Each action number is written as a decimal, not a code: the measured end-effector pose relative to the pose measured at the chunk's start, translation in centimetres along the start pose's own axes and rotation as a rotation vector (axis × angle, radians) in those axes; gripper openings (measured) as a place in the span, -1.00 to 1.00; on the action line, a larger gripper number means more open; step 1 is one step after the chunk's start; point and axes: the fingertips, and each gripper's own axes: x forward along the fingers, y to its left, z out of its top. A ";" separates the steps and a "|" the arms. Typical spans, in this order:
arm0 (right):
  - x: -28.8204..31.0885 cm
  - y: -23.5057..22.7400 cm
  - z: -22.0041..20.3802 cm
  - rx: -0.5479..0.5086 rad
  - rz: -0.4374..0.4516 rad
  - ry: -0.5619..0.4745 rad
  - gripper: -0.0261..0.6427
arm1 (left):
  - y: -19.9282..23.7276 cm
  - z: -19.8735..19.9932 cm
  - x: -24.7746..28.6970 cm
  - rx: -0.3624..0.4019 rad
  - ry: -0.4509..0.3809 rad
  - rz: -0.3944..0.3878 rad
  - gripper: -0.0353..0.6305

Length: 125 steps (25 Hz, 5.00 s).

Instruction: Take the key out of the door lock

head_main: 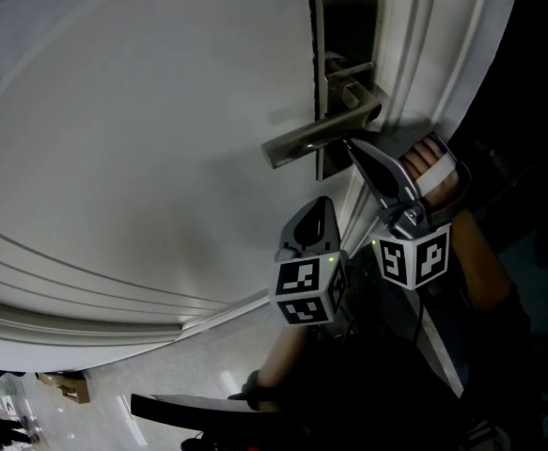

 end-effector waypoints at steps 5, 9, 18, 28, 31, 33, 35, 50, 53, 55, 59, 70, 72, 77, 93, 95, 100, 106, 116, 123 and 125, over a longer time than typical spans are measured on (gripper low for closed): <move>-0.1 0.0 0.0 0.024 0.011 0.006 -0.88 | 0.2 -0.1 -0.3 0.000 0.004 0.007 -0.89; 0.0 -0.1 0.0 0.049 0.018 0.010 -0.89 | 0.1 0.4 -0.4 -0.007 -0.008 0.002 -0.89; 0.0 0.1 0.0 -0.045 0.020 0.005 -0.89 | 0.3 0.2 -0.4 -0.009 -0.006 0.006 -0.89; -0.1 0.1 0.0 -0.011 0.039 0.013 -0.89 | 0.3 0.1 -0.5 -0.004 -0.003 0.001 -0.89; -0.1 0.1 0.0 -0.008 0.041 0.013 -0.89 | 0.2 0.0 -0.5 -0.008 -0.002 -0.004 -0.89; -0.1 0.1 0.0 -0.032 0.038 0.013 -0.89 | 0.2 0.0 -0.4 -0.009 -0.005 -0.004 -0.89; -0.1 0.2 0.0 -0.059 0.038 0.011 -0.89 | 0.2 0.0 -0.4 -0.012 -0.006 -0.005 -0.89; -0.1 0.1 0.0 -0.048 0.036 0.009 -0.89 | 0.4 0.4 -0.4 -0.003 -0.013 0.006 -0.89; -0.1 0.1 0.0 -0.013 0.045 0.008 -0.89 | 0.3 0.4 -0.4 -0.001 -0.012 0.007 -0.89; -0.1 0.0 0.0 0.020 0.048 0.010 -0.89 | 0.3 0.3 -0.4 -0.002 -0.012 0.005 -0.89; -0.1 0.0 0.0 0.000 0.043 0.010 -0.89 | 0.3 0.3 -0.3 0.000 -0.014 0.004 -0.89; -0.2 0.0 0.0 -0.014 0.046 0.007 -0.89 | 0.6 0.6 -0.4 0.001 -0.020 0.014 -0.89; -0.2 0.1 0.0 -0.033 0.045 0.005 -0.89 | 0.5 0.4 -0.4 -0.002 -0.018 0.008 -0.89; -0.2 0.2 0.0 -0.093 0.044 -0.002 -0.89 | 0.5 0.1 -0.2 -0.006 -0.009 0.004 -0.89; -0.4 0.1 0.0 -0.058 0.068 0.002 -0.89 | 0.6 0.2 -0.4 -0.010 -0.009 0.001 -0.89; -1.1 0.1 0.0 -0.053 0.071 -0.002 -0.89 | 0.5 0.0 -0.3 -0.011 -0.006 -0.006 -0.89; -1.2 0.1 0.2 -0.044 0.075 0.003 -0.89 | -0.6 0.2 -0.1 -0.001 -0.006 -0.024 -0.89; -1.4 0.2 0.1 -0.047 0.067 0.010 -0.89 | -1.3 0.2 -0.8 0.004 -0.009 -0.024 -0.89; -1.4 0.1 0.1 -0.052 0.072 0.021 -0.89 | -0.7 0.1 -1.3 0.011 -0.016 -0.012 -0.89; -1.6 0.1 0.2 -0.061 0.072 0.022 -0.89 | -0.9 -0.1 -1.3 0.012 -0.011 -0.020 -0.89; -1.6 0.2 0.2 -0.059 0.074 0.022 -0.89 | -1.0 -0.1 -1.3 0.014 -0.009 -0.021 -0.89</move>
